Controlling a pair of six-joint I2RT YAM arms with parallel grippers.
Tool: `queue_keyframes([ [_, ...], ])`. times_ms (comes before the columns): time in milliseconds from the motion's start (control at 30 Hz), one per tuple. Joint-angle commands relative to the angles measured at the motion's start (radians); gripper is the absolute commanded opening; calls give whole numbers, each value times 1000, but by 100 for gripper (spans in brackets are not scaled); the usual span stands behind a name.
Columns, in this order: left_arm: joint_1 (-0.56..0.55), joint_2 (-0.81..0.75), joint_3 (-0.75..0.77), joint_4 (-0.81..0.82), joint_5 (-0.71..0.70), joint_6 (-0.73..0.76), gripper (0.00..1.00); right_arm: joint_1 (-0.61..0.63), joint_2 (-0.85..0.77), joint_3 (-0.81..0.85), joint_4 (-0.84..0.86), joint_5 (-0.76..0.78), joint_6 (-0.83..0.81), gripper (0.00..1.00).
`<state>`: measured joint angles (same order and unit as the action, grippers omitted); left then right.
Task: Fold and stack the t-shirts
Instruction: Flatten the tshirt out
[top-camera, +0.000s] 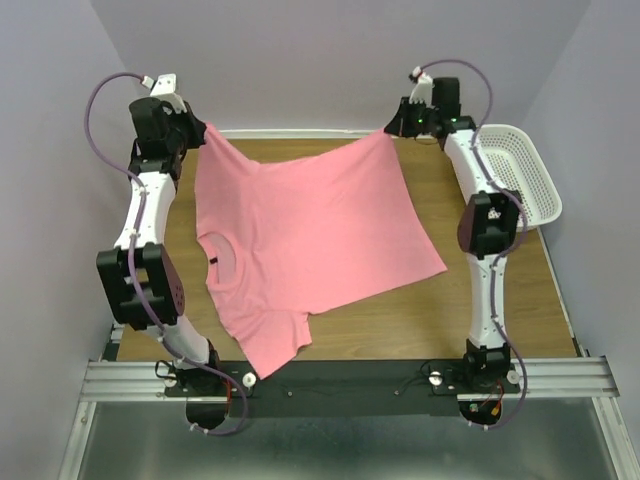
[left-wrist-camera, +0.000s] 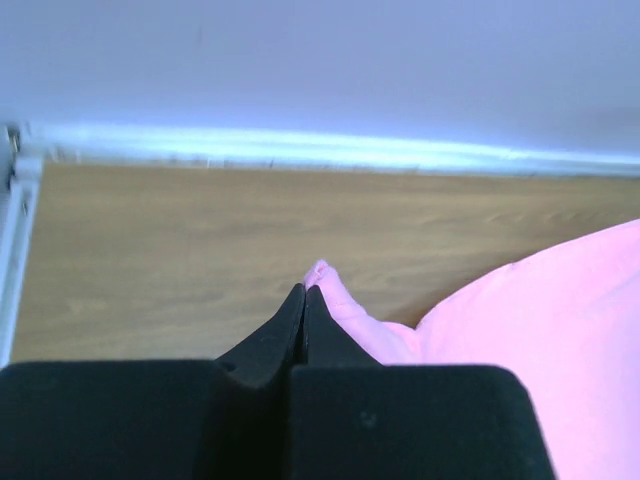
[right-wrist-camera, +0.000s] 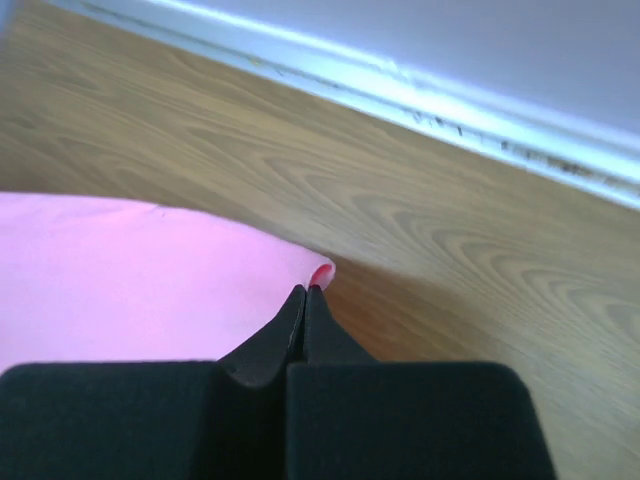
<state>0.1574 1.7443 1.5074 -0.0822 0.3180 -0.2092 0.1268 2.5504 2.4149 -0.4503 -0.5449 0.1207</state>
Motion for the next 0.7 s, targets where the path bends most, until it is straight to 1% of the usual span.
queue_keyframes([
  [0,-22,-176,-42,162,81,-27,0,-7,-316,-82,42,-64,-87,1],
  [33,-22,-210,-55,203,87,-48,0,-9,-359,-103,42,-67,-95,0],
  [133,-27,-342,-73,245,89,-85,0,-16,-580,-168,41,-58,-142,1],
  [167,-27,-371,-69,249,87,-85,0,-18,-581,-175,41,-52,-142,0],
  [200,-28,-431,-59,257,79,-107,0,-21,-663,-194,41,-37,-157,0],
  [267,-30,-485,-41,263,78,-125,0,-26,-752,-207,41,-15,-173,1],
  [300,-33,-538,-21,266,72,-146,0,-26,-836,-208,41,-1,-188,0],
  [333,-35,-564,-12,281,67,-157,0,-26,-873,-211,39,28,-194,1],
  [367,-36,-616,9,289,52,-180,0,-26,-947,-212,41,42,-210,1],
  [467,-36,-684,56,303,21,-202,0,-26,-1045,-200,41,91,-227,1],
  [533,-35,-739,114,303,-6,-211,0,-26,-1128,-192,41,126,-239,1],
  [667,-35,-816,180,311,-69,-211,0,-26,-1205,-135,15,183,-251,1],
])
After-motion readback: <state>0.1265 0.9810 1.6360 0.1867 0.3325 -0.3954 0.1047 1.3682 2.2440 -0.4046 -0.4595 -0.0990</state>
